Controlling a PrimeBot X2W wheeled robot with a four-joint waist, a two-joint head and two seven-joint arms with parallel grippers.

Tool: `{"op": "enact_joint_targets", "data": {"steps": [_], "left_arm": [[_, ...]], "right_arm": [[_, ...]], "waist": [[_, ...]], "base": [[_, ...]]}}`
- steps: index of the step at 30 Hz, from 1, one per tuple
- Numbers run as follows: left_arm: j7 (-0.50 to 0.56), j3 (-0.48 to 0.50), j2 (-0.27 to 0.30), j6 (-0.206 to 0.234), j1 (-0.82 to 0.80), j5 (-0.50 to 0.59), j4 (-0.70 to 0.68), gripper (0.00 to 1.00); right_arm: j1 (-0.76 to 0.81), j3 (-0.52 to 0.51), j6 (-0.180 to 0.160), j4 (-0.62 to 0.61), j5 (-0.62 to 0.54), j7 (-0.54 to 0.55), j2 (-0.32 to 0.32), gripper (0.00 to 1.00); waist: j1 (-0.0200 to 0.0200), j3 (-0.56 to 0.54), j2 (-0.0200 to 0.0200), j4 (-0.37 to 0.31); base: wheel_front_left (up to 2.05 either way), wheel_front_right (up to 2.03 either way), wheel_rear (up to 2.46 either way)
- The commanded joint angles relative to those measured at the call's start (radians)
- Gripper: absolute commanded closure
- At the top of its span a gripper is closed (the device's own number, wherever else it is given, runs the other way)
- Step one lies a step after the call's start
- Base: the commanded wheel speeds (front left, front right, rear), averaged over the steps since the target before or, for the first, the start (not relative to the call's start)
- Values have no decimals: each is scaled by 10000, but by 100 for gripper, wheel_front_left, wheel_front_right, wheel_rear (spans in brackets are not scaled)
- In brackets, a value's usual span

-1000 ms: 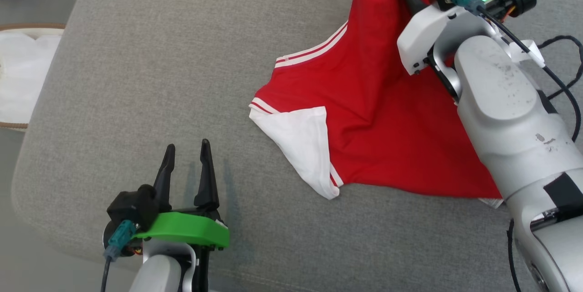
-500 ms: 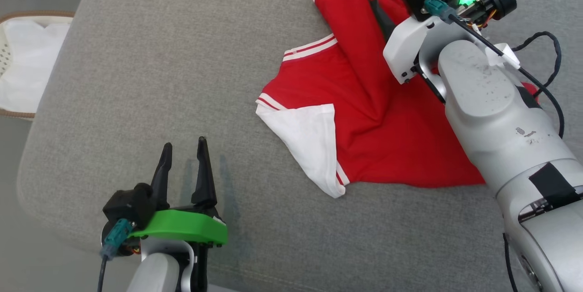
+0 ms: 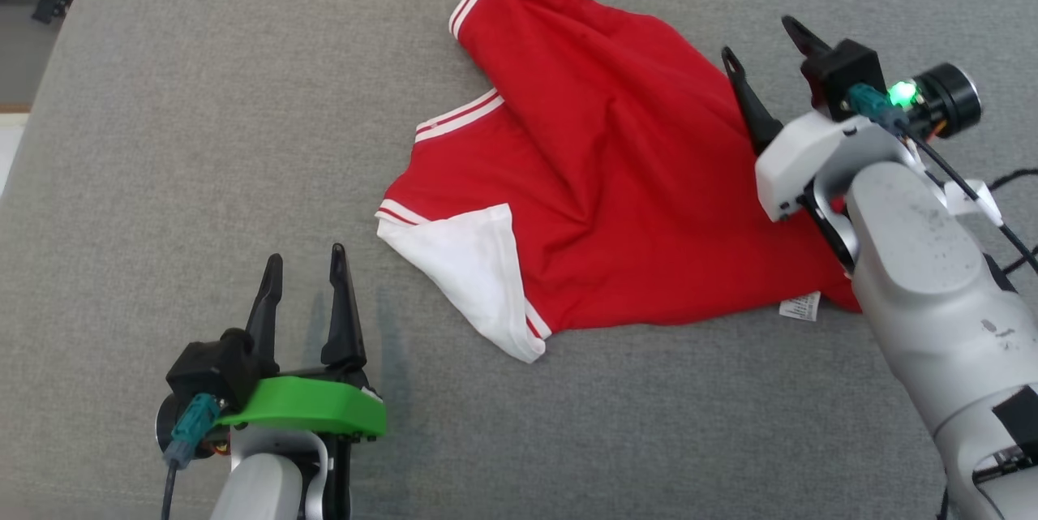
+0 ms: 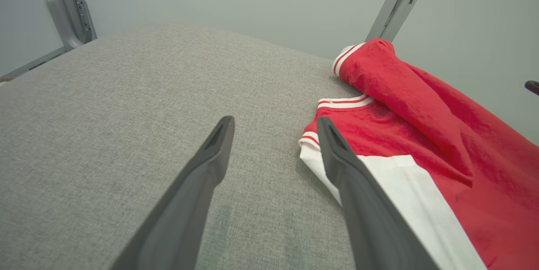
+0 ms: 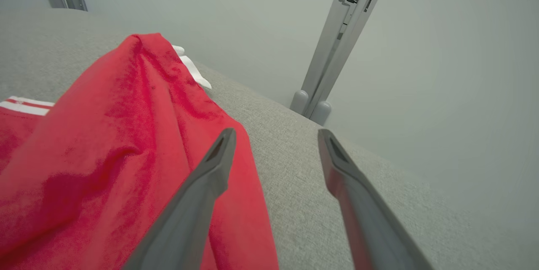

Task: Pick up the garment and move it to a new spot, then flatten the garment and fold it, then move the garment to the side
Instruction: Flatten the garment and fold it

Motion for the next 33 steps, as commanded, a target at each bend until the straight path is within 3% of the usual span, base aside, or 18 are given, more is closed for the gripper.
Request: {"op": "enact_joint_targets", "data": {"steps": [1,17,18,19,21,27,33], "left_arm": [[-3,49,38,-37,164,111,36,0],[-5,69,38,-58,57,46,58,0],[-3,62,38,-47,26,34,57,0],[-5,65,38,-38,12,31,56,0],[-5,71,36,-15,5,17,59,0],[-3,81,36,-5,5,-53,27,0],[-3,91,36,13,-123,-60,-14,0]], "right_arm": [[372,-34,-16,11,85,-29,-135,0],[1991,1404,-16,-361,2302,2613,-1237,0],[1992,1517,-16,-404,2454,2764,-1289,23],[1981,1633,-16,-438,2532,2887,-1352,65],[1947,1788,-10,-499,2774,3123,-1476,99],[1505,1788,-21,-557,3034,3440,-2058,100],[346,1186,-19,-392,2219,3034,-2582,100]], "waist": [[0,-323,0,-380],[0,-74,0,-133],[0,-44,0,-74],[0,-26,0,-35],[0,3,0,44],[0,88,0,216],[0,257,0,269]], "base": [[0,0,0],[0,0,0],[0,0,0],[0,0,0],[0,0,0],[0,0,0],[0,0,0]]}}
